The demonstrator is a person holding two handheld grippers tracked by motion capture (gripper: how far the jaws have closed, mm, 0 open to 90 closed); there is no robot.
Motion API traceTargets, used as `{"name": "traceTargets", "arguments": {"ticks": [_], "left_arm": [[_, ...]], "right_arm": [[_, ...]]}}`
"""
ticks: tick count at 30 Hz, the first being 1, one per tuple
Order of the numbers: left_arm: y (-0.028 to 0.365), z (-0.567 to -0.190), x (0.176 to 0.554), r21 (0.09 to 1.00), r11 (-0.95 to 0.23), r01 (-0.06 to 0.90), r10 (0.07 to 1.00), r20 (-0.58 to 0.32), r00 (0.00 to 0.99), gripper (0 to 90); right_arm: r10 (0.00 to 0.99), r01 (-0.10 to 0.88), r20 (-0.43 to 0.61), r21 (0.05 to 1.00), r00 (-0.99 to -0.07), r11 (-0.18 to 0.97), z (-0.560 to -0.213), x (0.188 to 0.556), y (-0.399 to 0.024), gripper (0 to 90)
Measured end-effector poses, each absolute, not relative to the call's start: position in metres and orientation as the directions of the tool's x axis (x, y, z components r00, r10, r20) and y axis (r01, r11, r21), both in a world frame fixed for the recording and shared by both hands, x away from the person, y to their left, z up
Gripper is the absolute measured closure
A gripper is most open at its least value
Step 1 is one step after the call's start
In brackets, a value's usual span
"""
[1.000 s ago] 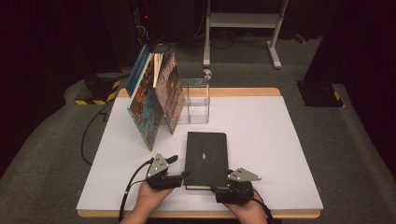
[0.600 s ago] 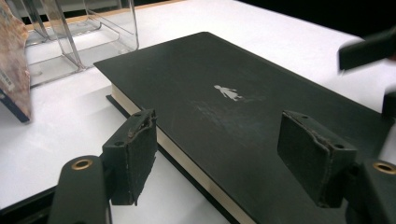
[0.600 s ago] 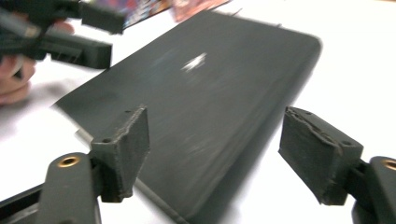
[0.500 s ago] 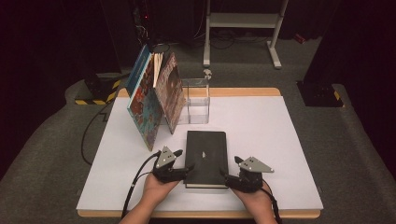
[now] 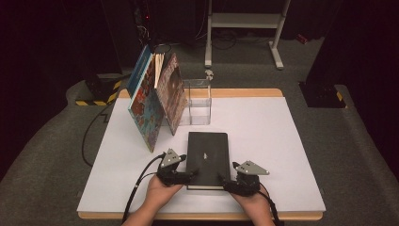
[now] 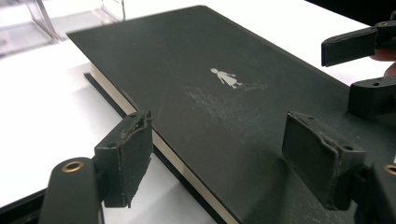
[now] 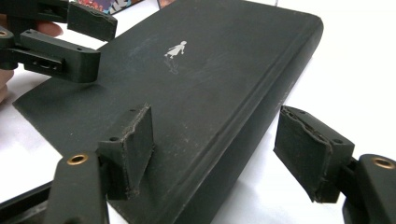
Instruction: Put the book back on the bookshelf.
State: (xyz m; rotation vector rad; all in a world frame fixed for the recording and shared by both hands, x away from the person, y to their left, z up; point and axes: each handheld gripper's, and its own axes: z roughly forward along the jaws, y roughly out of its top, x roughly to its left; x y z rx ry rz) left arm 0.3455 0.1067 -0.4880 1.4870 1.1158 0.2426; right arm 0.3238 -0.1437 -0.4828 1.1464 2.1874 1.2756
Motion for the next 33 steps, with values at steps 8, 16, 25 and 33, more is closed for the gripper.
{"name": "traceTargets", "arguments": {"ticks": [8,16,25,33], "left_arm": [[0.1068,-0.4903,0.3461,0.841,0.166,0.515,0.737,-0.453,0.502,19.3],[0.1067,-0.4915,0.3473,0.814,0.175,0.553,0.718,-0.49,0.494,16.4],[0.1083,-0.4939,0.3525,0.783,0.202,0.588,0.693,-0.539,0.479,13.0],[0.1056,-0.4938,0.3515,0.789,0.186,0.585,0.684,-0.532,0.5,13.5]], "right_arm": [[0.773,0.458,0.091,0.846,-0.628,0.273,-0.4829,0.3176,-0.1394,27.4],[0.77,0.46,0.104,0.848,-0.629,0.262,-0.4829,0.317,-0.1399,27.5],[0.77,0.462,0.108,0.848,-0.629,0.258,-0.4831,0.3169,-0.1394,27.5],[0.769,0.465,0.109,0.846,-0.63,0.261,-0.4843,0.3178,-0.1386,27.6]]}}
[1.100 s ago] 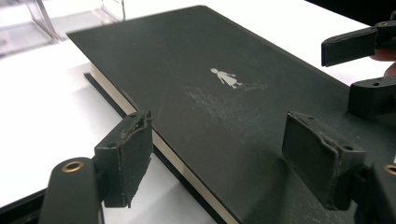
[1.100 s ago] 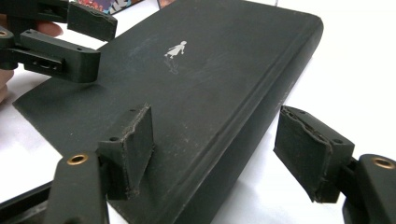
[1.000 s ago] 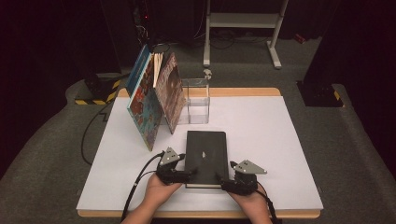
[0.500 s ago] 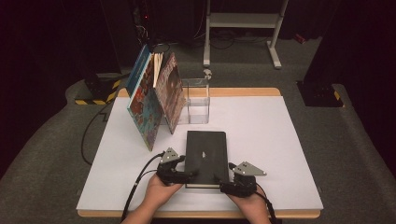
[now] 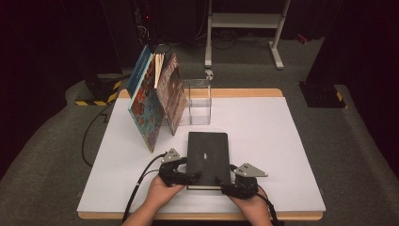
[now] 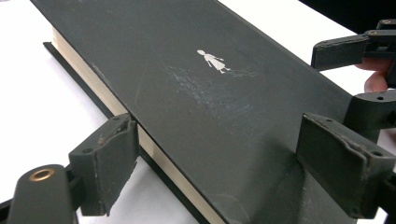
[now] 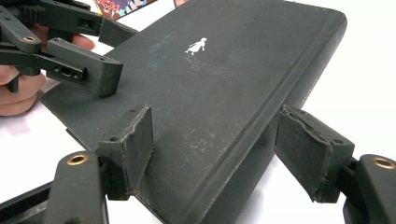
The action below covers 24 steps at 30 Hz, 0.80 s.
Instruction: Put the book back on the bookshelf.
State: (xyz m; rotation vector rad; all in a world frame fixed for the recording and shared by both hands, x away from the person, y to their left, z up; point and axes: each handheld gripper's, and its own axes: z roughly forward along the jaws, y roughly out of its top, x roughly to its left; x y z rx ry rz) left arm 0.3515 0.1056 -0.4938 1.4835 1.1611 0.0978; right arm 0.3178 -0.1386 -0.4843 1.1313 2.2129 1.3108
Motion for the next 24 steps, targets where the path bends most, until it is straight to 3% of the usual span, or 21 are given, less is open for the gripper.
{"name": "traceTargets", "arguments": {"ticks": [12,18,24], "left_arm": [[0.107,-0.486,0.353,0.817,0.191,0.544,0.695,-0.503,0.513,17.8],[0.111,-0.481,0.362,0.83,0.219,0.514,0.695,-0.502,0.515,27.2],[0.112,-0.479,0.375,0.821,0.218,0.527,0.675,-0.517,0.526,30.1]], "right_arm": [[0.769,0.488,0.149,0.841,-0.622,0.232,-0.484,0.323,-0.142,27.0],[0.767,0.489,0.161,0.844,-0.621,0.219,-0.484,0.323,-0.144,27.1],[0.767,0.487,0.158,0.845,-0.622,0.22,-0.484,0.322,-0.144,27.5]]}}
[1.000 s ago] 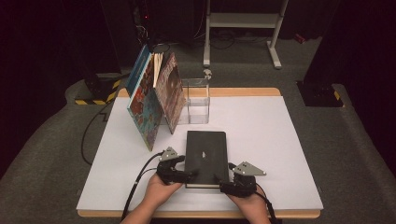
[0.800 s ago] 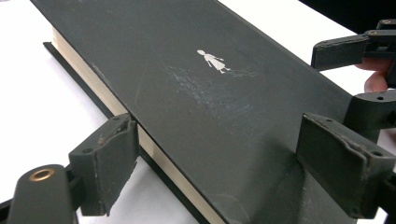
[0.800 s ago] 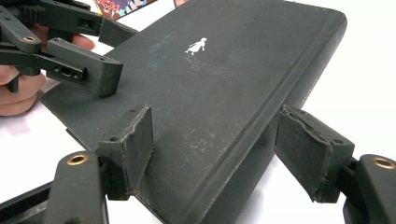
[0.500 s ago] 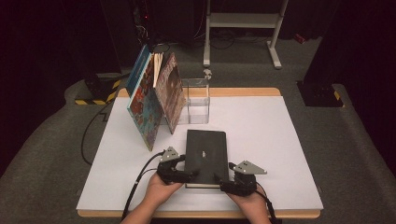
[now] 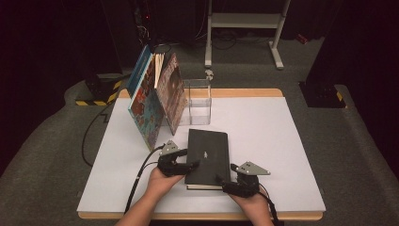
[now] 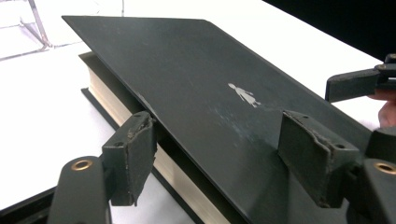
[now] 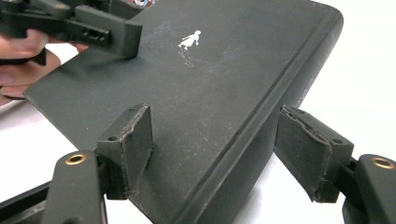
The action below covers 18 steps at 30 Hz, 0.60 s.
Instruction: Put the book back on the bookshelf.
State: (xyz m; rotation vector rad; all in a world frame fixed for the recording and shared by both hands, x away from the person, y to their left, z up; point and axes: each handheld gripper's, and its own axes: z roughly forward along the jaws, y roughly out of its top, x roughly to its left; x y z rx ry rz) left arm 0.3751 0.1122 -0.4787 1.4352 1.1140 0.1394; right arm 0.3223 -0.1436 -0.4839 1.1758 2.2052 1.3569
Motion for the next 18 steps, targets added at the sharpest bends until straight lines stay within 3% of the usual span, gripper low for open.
{"name": "traceTargets", "arguments": {"ticks": [18], "left_arm": [[0.118,-0.474,0.386,0.815,0.226,0.533,0.632,-0.539,0.557,39.4]], "right_arm": [[0.771,0.488,0.162,0.847,-0.615,0.211,-0.482,0.321,-0.144,28.1]]}}
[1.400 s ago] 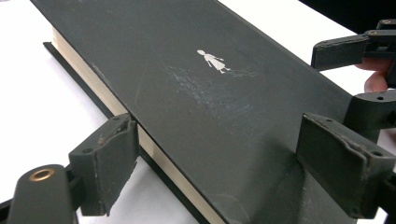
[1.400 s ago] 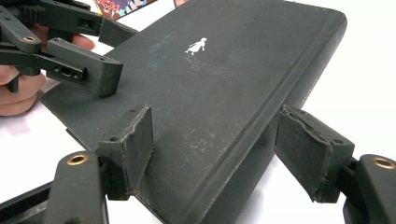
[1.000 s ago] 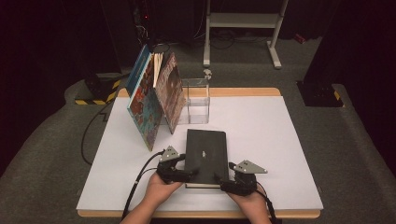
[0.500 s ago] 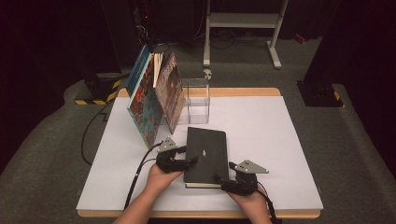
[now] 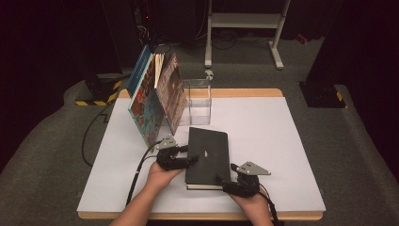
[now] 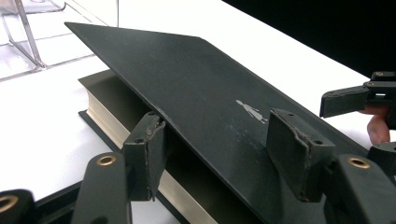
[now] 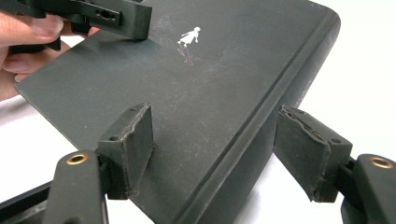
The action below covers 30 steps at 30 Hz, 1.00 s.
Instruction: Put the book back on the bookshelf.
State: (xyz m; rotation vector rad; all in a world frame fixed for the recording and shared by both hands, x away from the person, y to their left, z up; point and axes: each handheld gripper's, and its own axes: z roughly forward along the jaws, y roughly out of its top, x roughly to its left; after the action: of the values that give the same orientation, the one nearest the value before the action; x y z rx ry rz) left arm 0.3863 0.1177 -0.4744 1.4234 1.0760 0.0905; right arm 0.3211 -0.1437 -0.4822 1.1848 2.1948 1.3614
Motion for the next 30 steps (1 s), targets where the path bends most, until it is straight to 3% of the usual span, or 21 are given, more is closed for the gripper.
{"name": "traceTargets", "arguments": {"ticks": [14,30], "left_arm": [[0.1194,-0.48,0.3904,0.806,0.211,0.553,0.643,-0.54,0.543,35.2],[0.1212,-0.4809,0.3929,0.799,0.222,0.559,0.652,-0.548,0.524,44.3]], "right_arm": [[0.777,0.496,0.166,0.843,-0.608,0.208,-0.4842,0.3209,-0.1424,28.0],[0.777,0.503,0.176,0.841,-0.604,0.2,-0.4862,0.3215,-0.1423,28.1]]}}
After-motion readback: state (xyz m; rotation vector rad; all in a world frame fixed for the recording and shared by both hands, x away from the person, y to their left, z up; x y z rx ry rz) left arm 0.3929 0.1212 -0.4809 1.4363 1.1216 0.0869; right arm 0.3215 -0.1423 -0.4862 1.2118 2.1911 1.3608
